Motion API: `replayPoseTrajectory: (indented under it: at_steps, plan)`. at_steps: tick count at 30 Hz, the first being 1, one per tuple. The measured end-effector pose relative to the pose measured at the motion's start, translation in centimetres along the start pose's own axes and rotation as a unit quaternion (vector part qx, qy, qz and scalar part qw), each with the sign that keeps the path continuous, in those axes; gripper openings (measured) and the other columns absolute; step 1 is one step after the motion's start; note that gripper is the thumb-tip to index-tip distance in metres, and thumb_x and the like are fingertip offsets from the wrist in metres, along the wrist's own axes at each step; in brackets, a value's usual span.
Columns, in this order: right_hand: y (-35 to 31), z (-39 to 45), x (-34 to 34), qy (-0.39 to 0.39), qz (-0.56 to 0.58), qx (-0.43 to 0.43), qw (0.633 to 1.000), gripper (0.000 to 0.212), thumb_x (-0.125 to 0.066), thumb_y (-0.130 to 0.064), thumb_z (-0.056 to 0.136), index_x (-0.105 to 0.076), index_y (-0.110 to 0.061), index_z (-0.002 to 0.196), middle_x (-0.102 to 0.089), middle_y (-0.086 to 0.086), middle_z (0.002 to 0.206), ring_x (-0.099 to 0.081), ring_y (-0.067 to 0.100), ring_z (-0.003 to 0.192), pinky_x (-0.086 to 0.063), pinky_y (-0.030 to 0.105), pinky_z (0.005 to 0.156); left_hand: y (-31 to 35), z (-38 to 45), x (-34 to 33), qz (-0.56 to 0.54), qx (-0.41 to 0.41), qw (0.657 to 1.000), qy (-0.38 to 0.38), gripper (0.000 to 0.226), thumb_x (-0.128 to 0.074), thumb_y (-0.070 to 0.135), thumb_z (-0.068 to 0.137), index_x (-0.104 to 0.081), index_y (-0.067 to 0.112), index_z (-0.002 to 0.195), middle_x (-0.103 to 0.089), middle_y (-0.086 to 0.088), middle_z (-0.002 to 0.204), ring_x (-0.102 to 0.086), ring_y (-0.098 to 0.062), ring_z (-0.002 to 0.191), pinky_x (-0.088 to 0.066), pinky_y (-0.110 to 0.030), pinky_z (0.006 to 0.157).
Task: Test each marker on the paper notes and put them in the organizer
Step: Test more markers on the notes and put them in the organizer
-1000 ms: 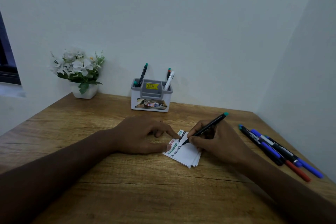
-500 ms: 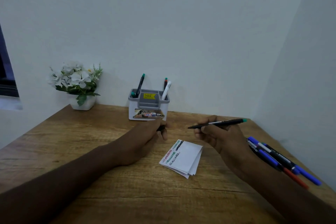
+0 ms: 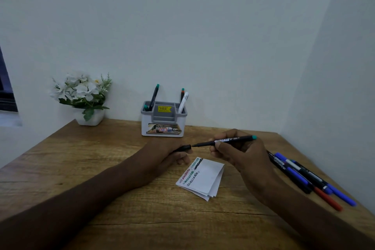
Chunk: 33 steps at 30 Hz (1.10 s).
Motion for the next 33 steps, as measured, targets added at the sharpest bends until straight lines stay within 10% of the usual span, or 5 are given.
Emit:
replayPoseTrajectory:
  at_steps: [15,20,33]
  plan:
    - [0.4,-1.0,-0.9,-0.088,0.058,-0.062,0.992,0.026,-0.060,-0.014,0.106,-0.083,-0.005,0.098,-0.083,0.014,0.113,-0.082,0.033,0.101,-0.067,0.031,0.080,0.6,-0.7,-0.6,0.127,-0.043,0.991,0.015,0.035,-0.047,0.045,0.104,-0.060,0.038,0.136,-0.050,0.014,0.121,-0.044,0.006,0.097,-0.040,-0.012,0.074]
    - [-0.2,-0.7,-1.0,-0.109,-0.206,0.109,0.966,0.016,-0.071,-0.035,0.099,-0.083,-0.030,0.108,-0.085,-0.009,0.104,-0.082,0.011,0.096,-0.067,0.028,0.084,1.6,-0.6,0.0,0.129,-0.060,0.987,0.077,0.037,-0.061,0.036,0.102,-0.065,0.036,0.138,-0.058,0.006,0.115,-0.050,-0.005,0.099,-0.050,-0.027,0.074]
    - [-1.3,-1.0,-1.7,-0.036,-0.250,0.201,0.947,0.013,-0.076,-0.033,0.095,-0.082,-0.023,0.101,-0.084,-0.014,0.083,-0.081,0.002,0.076,-0.063,0.016,0.071,4.0,-0.2,-1.1,0.080,-0.065,0.978,0.184,0.030,-0.084,0.014,0.086,-0.080,0.016,0.116,-0.074,-0.001,0.091,-0.053,-0.007,0.084,-0.035,-0.017,0.068]
Point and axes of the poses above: each hand's wrist, its own z-axis towards the middle knuckle, its own x-axis out of the back of the hand, y = z × x, the point moved 1 cm from there along z, towards the middle knuckle
